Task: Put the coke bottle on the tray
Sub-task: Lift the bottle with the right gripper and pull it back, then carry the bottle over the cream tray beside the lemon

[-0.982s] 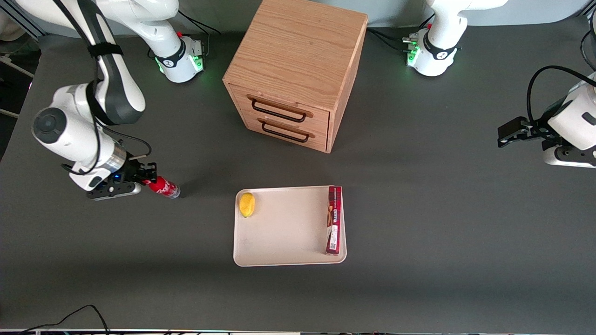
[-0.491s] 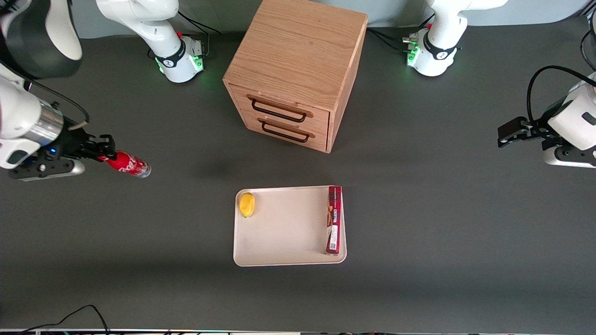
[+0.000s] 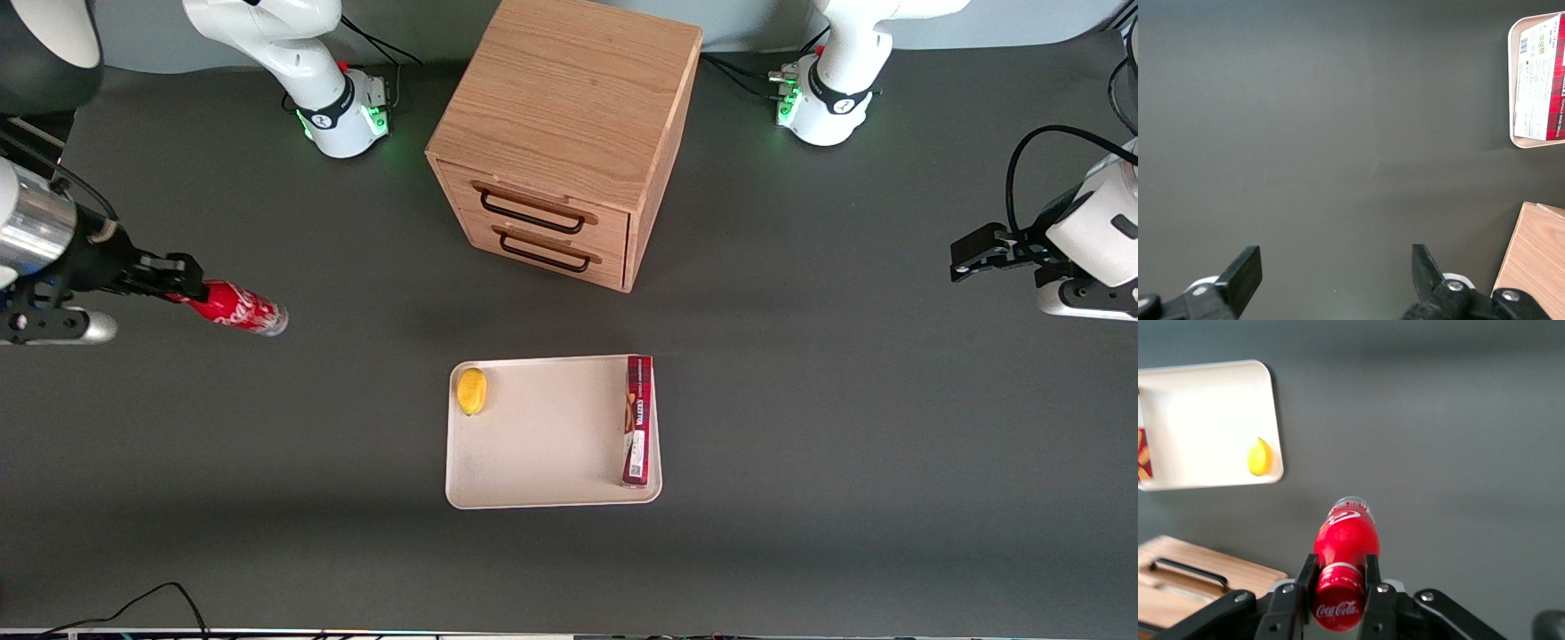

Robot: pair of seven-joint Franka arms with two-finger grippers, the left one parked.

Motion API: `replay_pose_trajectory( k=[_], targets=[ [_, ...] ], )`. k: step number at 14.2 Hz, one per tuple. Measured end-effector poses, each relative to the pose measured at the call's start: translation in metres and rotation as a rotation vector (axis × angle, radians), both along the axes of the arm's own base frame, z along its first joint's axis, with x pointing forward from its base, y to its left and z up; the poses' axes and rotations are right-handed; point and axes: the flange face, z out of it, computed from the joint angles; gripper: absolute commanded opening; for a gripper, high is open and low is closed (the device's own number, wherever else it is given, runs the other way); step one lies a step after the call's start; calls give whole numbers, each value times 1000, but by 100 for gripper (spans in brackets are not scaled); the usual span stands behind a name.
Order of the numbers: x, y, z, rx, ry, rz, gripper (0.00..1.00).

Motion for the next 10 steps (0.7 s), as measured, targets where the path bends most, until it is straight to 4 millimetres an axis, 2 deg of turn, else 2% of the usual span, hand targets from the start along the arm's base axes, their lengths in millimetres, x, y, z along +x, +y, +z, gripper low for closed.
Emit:
replay_pose_trajectory(
  k=[4, 6, 8, 10],
  targets=[
    [22, 106, -50, -13, 17, -63, 0],
    [31, 152, -78, -26, -22, -103, 0],
    [43, 185, -107, -19, -71, -139, 0],
    [59, 204, -137, -12, -130, -160, 0]
  ],
)
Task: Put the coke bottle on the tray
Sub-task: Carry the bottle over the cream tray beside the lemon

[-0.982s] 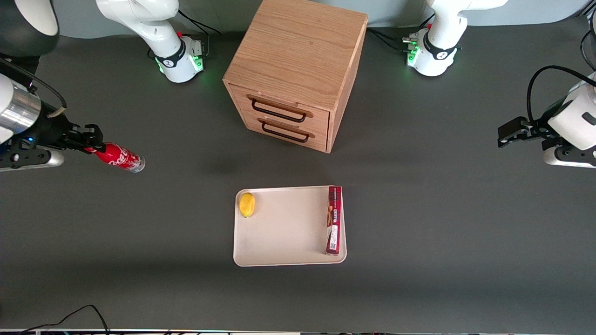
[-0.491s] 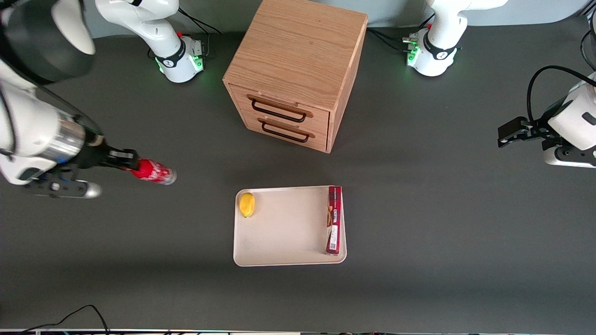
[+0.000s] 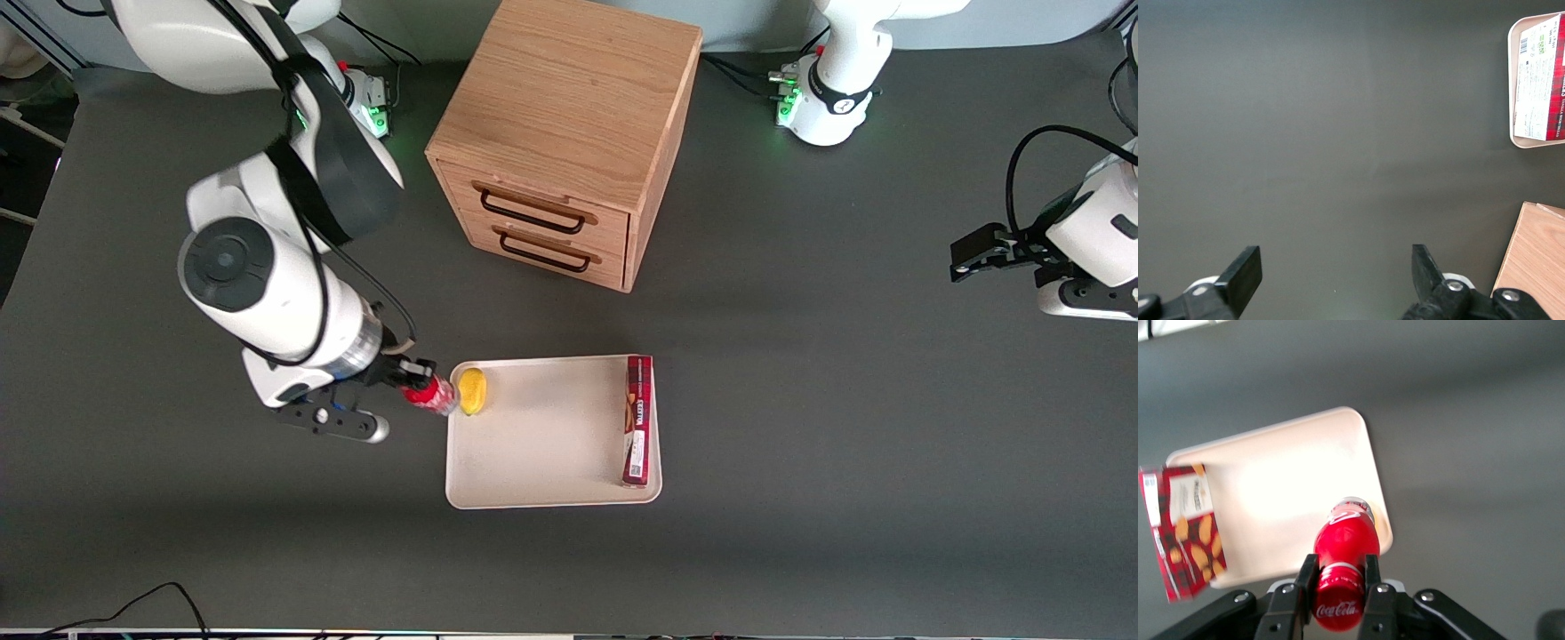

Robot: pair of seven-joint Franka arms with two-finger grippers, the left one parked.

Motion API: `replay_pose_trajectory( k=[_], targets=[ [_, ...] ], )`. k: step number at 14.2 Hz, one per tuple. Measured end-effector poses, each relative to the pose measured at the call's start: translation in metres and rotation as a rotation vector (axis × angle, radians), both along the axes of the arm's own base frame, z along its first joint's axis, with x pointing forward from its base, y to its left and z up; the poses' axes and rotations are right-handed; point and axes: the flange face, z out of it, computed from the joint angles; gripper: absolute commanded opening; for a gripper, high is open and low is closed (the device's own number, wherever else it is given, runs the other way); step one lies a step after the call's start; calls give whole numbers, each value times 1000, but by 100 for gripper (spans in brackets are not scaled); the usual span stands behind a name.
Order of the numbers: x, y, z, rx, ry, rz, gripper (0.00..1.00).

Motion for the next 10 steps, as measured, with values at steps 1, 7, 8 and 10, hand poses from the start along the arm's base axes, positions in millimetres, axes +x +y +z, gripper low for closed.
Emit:
replay_pose_trajectory(
  k=[1, 7, 8, 10],
  targets=[
    [7, 9, -15, -12, -28, -1, 0],
    [31, 29, -68, -16, -121, 5, 0],
    [33, 30, -73, -14, -128, 5, 0],
    [36, 31, -86, -13, -132, 6, 0]
  ],
)
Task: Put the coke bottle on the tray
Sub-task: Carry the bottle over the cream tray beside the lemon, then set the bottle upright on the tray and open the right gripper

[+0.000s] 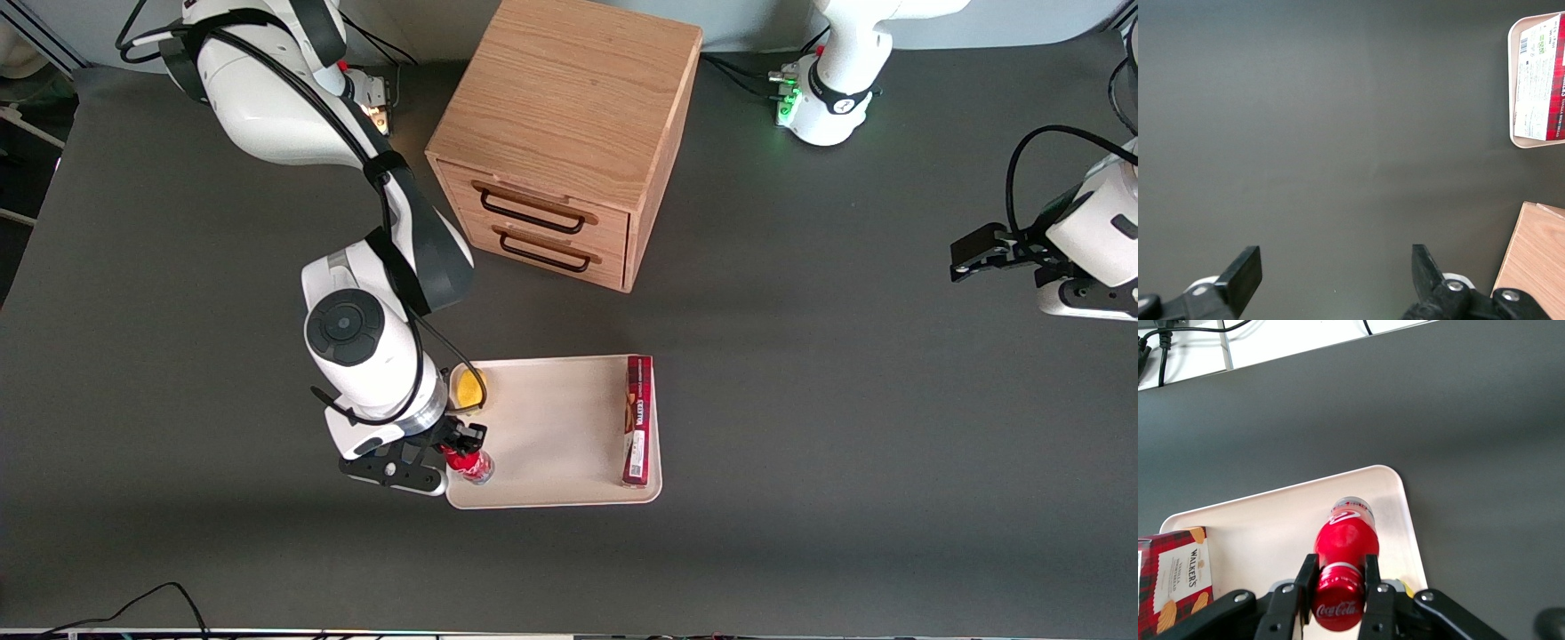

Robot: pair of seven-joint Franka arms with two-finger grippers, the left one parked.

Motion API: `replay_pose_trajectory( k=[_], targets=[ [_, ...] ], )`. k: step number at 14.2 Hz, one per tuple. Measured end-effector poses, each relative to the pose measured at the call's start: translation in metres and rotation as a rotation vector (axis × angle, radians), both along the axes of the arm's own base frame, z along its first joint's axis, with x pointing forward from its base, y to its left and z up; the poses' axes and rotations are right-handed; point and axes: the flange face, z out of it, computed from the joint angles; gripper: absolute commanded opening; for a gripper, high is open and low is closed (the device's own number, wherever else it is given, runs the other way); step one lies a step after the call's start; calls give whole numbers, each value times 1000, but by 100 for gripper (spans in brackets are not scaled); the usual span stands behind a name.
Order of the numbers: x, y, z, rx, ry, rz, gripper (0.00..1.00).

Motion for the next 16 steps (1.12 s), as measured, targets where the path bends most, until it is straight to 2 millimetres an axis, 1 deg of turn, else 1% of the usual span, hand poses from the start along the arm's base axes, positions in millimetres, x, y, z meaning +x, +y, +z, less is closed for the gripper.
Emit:
replay_pose_trajectory(
  k=[6, 9, 10, 11, 12, 16],
  targets=[
    [7, 4, -47, -1, -1, 4, 0],
    [8, 5, -59, -5, 4, 5, 0],
    [9, 5, -62, -3, 0, 6, 24],
    [10, 6, -65, 0, -5, 6, 56],
    [10, 6, -65, 0, -7, 6, 100],
    [11, 6, -64, 4, -15, 7, 100]
  ],
)
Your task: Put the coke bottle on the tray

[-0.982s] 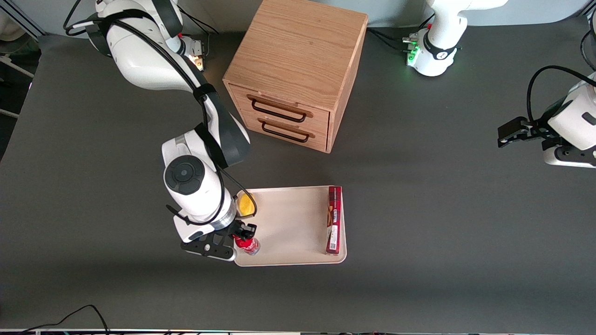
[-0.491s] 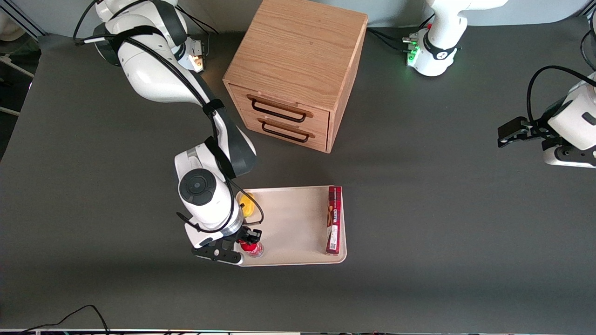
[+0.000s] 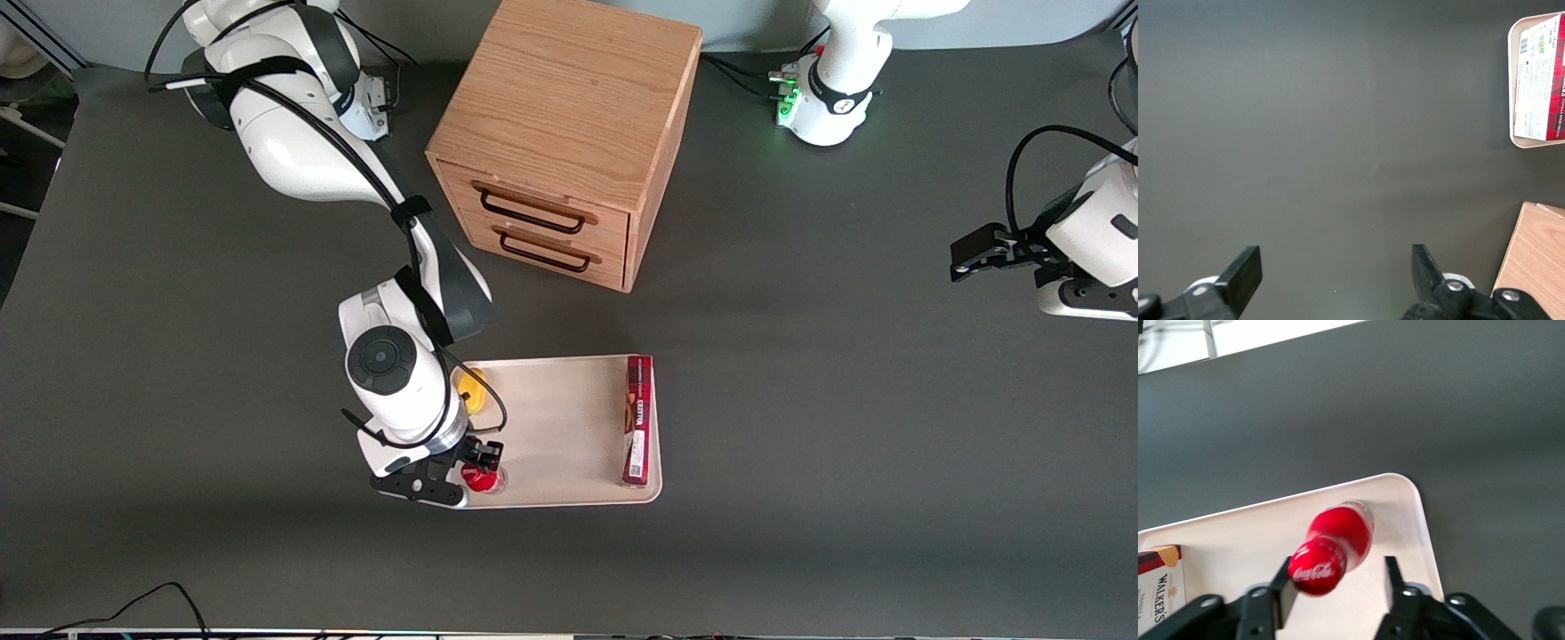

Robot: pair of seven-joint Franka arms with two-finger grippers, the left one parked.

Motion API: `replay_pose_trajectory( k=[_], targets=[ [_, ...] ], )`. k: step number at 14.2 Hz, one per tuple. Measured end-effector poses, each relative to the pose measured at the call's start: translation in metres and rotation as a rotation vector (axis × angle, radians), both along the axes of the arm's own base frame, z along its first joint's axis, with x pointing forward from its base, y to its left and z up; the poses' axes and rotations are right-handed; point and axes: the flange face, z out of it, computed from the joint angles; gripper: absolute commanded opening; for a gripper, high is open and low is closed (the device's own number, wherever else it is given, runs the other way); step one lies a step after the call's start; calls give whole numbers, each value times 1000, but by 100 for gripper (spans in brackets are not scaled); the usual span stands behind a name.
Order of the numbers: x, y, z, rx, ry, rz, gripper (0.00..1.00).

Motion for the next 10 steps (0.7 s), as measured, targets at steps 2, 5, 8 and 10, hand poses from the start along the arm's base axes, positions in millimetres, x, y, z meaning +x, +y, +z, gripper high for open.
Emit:
replay_pose_trajectory(
  k=[2, 5, 8, 10],
  targets=[
    [1, 1, 4, 3, -8, 1, 100],
    [-2, -2, 22, -11, 18, -5, 100],
    [-14, -10, 62, -38, 81, -10, 100],
    [-27, -16, 94, -44, 126, -7, 100]
  ],
)
